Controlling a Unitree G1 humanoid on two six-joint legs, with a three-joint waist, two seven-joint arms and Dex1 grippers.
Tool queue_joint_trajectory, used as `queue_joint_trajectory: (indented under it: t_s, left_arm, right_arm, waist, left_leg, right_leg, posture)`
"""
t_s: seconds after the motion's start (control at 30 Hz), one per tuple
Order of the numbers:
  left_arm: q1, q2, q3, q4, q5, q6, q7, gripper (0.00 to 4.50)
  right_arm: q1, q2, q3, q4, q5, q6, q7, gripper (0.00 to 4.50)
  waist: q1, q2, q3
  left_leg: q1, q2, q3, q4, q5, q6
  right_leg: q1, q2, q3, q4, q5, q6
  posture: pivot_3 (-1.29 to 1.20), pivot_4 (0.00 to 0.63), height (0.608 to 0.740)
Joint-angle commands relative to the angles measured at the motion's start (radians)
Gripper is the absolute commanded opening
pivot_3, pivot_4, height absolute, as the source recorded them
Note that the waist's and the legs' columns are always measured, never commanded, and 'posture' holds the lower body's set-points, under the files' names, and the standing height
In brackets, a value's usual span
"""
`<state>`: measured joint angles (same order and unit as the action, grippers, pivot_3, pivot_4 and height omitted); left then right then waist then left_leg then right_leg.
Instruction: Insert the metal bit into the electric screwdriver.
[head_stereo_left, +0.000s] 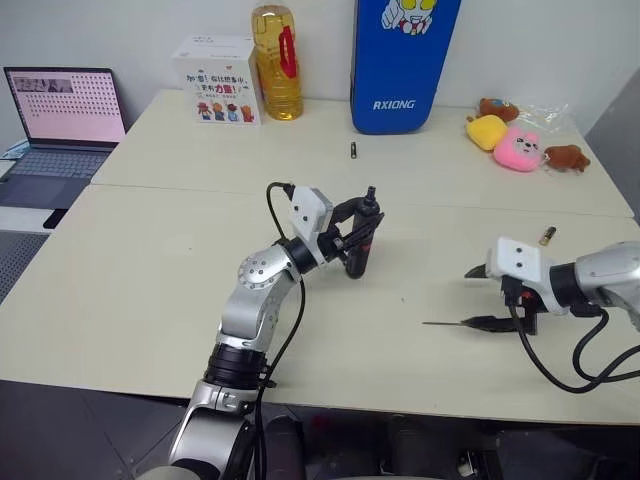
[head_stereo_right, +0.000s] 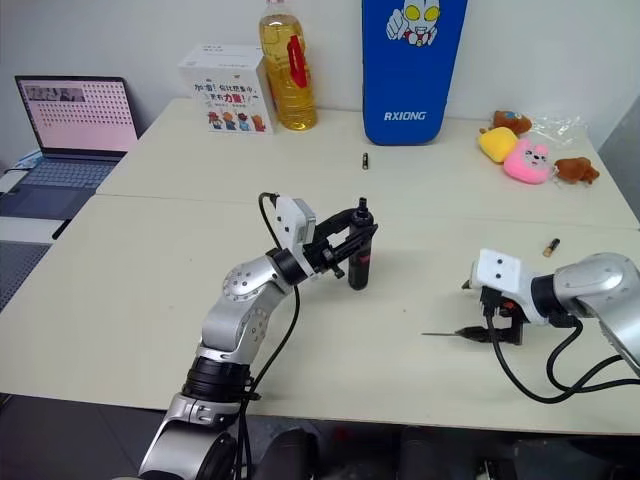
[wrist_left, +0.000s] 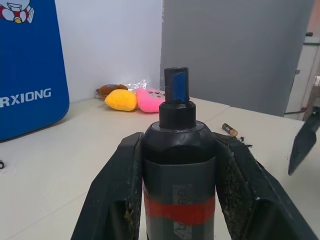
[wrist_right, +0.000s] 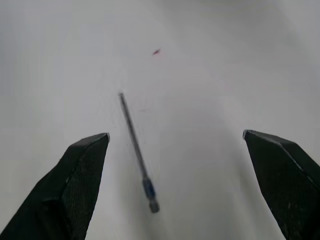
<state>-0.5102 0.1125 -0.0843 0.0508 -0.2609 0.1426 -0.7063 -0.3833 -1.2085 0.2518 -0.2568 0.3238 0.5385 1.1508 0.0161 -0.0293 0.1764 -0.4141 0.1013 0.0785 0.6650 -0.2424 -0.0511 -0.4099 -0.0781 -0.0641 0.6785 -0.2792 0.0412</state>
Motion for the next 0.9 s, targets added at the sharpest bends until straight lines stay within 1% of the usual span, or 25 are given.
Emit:
queue_joint_trajectory:
  t_s: [0.03, 0.13, 0.37, 0.5, 0.6, 0.67, 0.7, 0.77, 0.9]
  left_arm:
    - [0.02, -0.011, -0.022, -0.059, 0.004, -0.008, 0.03, 1.67]
    - [0.032, -0.007, -0.019, -0.083, 0.001, -0.001, 0.054, 1.67]
    - [0.05, 0.004, -0.021, -0.113, 0.0, 0.004, 0.088, 1.67]
    - [0.055, 0.005, -0.026, -0.12, 0.003, 0.004, 0.104, 1.67]
    - [0.059, 0.005, -0.027, -0.13, -0.001, 0.008, 0.114, 1.67]
    - [0.058, 0.005, -0.026, -0.131, -0.003, 0.011, 0.117, 1.67]
    - [0.056, 0.005, -0.026, -0.13, -0.003, 0.012, 0.119, 1.67]
    - [0.052, 0.003, -0.027, -0.126, -0.001, 0.01, 0.121, 1.67]
    - [0.05, 0.0, -0.03, -0.128, -0.005, 0.015, 0.126, 1.67]
  right_arm:
    - [-0.067, 0.043, 0.084, 0.08, -0.118, -0.07, 0.077, 4.5]
    - [-0.114, 0.118, 0.15, 0.135, -0.192, -0.065, 0.087, 4.5]
    - [-0.113, 0.194, 0.189, 0.149, -0.284, -0.065, 0.089, 4.5]
    - [-0.093, 0.203, 0.198, 0.124, -0.319, -0.084, 0.103, 3.75]
    - [-0.083, 0.213, 0.192, 0.105, -0.327, -0.08, 0.111, 2.89]
    - [-0.081, 0.217, 0.193, 0.1, -0.342, -0.094, 0.115, 2.42]
    - [-0.078, 0.22, 0.193, 0.101, -0.348, -0.101, 0.115, 2.05]
    - [-0.071, 0.226, 0.195, 0.112, -0.359, -0.114, 0.11, 1.68]
    - [-0.052, 0.236, 0.19, 0.119, -0.357, -0.101, 0.116, 0.61]
  waist:
    - [0.002, 0.0, 0.0]
    - [-0.002, 0.0, 0.0]
    - [0.003, -0.001, -0.001]
    - [-0.004, -0.002, -0.002]
    - [-0.007, -0.005, -0.004]
    - [-0.008, -0.005, -0.004]
    - [-0.009, -0.006, -0.004]
    - [-0.01, -0.006, -0.005]
    - [-0.012, -0.01, -0.007]
  left_leg:
    - [0.0, 0.0, 0.0, 0.0, 0.0, 0.0]
    - [0.001, 0.0, 0.0, 0.0, 0.001, -0.002]
    - [0.002, 0.0, 0.0, 0.0, 0.002, -0.004]
    - [0.006, 0.0, 0.0, -0.001, 0.001, -0.002]
    - [0.006, 0.001, 0.0, -0.001, 0.001, -0.002]
    - [0.006, 0.001, 0.0, -0.001, 0.001, -0.002]
    - [0.007, 0.001, 0.0, -0.001, 0.001, -0.002]
    - [0.007, 0.001, 0.0, -0.001, 0.001, -0.001]
    - [0.009, 0.001, 0.0, -0.002, 0.0, 0.0]
  right_leg:
    - [0.0, 0.0, 0.0, 0.0, 0.0, 0.0]
    - [0.0, 0.0, 0.0, 0.0, 0.0, 0.0]
    - [0.002, 0.0, 0.0, 0.0, 0.0, 0.0]
    - [0.005, 0.0, 0.0, 0.0, 0.0, 0.0]
    - [0.005, 0.0, 0.0, 0.0, 0.0, 0.0]
    - [0.005, 0.001, 0.0, 0.0, 0.0, 0.0]
    - [0.005, 0.001, 0.0, 0.0, 0.0, 0.0]
    - [0.006, 0.001, 0.0, 0.0, 0.0, 0.0]
    - [0.007, 0.001, 0.0, 0.0, 0.0, 0.0]
  posture:
    - [0.0, 0.15, 0.74]
    - [0.0, 0.15, 0.74]
    - [0.0, 0.15, 0.74]
    - [0.0, 0.15, 0.74]
    - [0.0, 0.15, 0.74]
    - [0.0, 0.15, 0.74]
    - [0.0, 0.15, 0.74]
    - [0.0, 0.15, 0.74]
    - [0.0, 0.15, 0.74]
